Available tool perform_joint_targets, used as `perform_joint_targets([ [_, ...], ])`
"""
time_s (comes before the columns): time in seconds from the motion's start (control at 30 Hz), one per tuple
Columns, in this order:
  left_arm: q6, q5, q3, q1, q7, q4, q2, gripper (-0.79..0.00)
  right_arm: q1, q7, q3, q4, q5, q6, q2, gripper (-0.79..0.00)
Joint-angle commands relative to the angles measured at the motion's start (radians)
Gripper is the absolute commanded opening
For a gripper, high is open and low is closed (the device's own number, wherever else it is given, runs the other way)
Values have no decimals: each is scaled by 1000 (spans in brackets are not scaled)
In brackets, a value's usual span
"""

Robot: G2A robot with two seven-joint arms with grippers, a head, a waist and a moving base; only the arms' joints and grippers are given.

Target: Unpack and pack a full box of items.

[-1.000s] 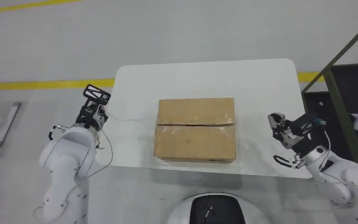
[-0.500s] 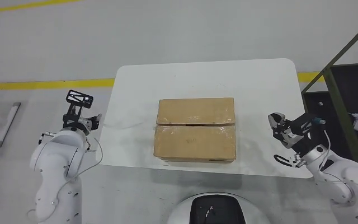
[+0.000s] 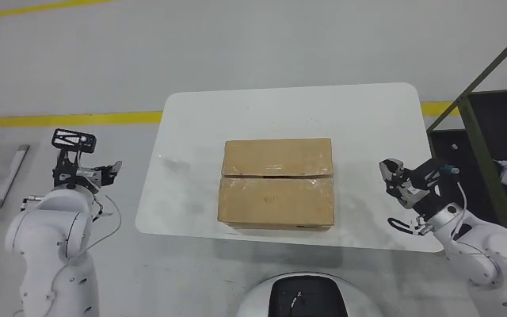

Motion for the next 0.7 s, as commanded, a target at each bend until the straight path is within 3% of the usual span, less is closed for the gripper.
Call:
perform_joint_targets([
  [0.0, -12, 23, 15, 8, 1, -22, 2, 0, 1, -1, 0, 1, 0, -1, 0, -785],
  [0.1, -25, -22, 68, 11, 14, -44, -2, 0, 2, -1, 4, 2, -1, -1, 1, -785],
  [0.3, -31, -126, 289, -17, 39, -94, -20, 0, -4, -4, 20, 8, -2, -1, 2, -785],
  [0.67, -68, -233, 717, -261, 91, 2, -77, 0, -34, -15, 42, 1, -3, 8, 4, -785],
])
